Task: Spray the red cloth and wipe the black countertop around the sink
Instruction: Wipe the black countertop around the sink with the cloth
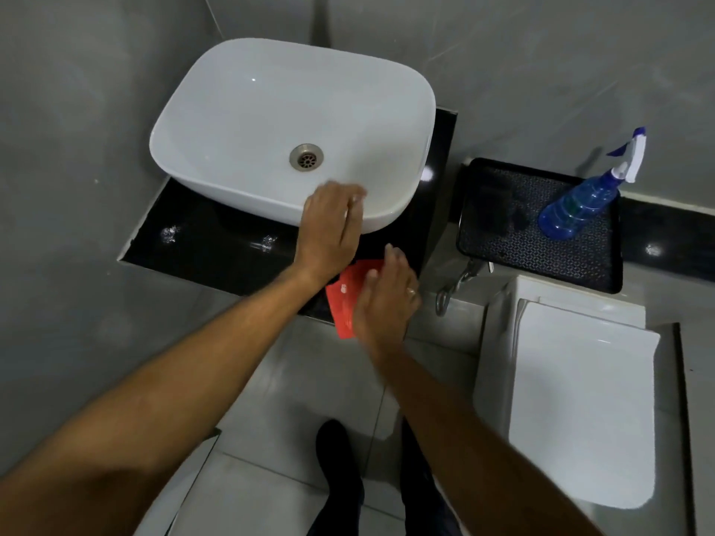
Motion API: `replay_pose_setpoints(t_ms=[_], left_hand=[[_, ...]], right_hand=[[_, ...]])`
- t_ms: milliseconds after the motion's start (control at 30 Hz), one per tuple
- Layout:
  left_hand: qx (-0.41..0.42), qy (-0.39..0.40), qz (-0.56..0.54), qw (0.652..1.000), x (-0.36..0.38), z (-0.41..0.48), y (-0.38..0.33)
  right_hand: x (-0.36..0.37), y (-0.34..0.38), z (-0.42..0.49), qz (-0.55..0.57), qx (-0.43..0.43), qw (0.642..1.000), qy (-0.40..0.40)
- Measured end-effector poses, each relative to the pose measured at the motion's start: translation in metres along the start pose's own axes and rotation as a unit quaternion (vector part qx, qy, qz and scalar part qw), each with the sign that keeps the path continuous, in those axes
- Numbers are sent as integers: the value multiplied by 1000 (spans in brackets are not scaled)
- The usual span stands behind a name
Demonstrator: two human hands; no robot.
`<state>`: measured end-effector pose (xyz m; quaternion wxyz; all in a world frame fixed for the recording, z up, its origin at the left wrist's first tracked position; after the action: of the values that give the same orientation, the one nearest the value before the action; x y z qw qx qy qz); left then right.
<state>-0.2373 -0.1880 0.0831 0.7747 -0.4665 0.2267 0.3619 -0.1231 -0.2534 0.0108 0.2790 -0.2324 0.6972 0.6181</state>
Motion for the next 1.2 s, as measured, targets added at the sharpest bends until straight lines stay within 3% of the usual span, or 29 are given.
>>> replay_pose_setpoints(t_ms=[67,133,267,367,433,533,733,1033,1200], left_hand=[[-19,41,27,999,8,-38,1],[-32,115,118,986,33,-71,-7],[-129,251,228,932,90,-110,-21],[-156,308,252,904,112,-112,-14],[-138,323,258,900,113,-108,-10],[-66,327,245,910,109,-108,-6],[31,312,206,927,88,-89,25],[26,326,205,923,41,-85,93],[8,320,199,926,10,-78,134]], right_hand=[[-39,-6,21,-35,-102,992,-69],[-67,-4,53,-99,-240,961,-93],[-74,32,105,-218,-504,835,-29],[-51,65,115,-303,-578,755,58],[-35,78,117,-350,-576,730,113],[-17,88,119,-380,-562,718,154],[6,110,113,-368,-596,698,148],[48,151,114,-330,-561,735,190],[76,174,114,-337,-566,727,196]])
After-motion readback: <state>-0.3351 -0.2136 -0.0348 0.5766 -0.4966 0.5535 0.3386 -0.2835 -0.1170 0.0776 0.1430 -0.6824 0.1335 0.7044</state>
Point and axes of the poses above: each hand's wrist, its own z-axis towards the middle knuckle, its own x-axis out of the palm, y = z × x, the point moved 4 cm from there along z, towards the middle knuckle, and after that the axes turned 4 degrees about y, right-handed, at the moved point
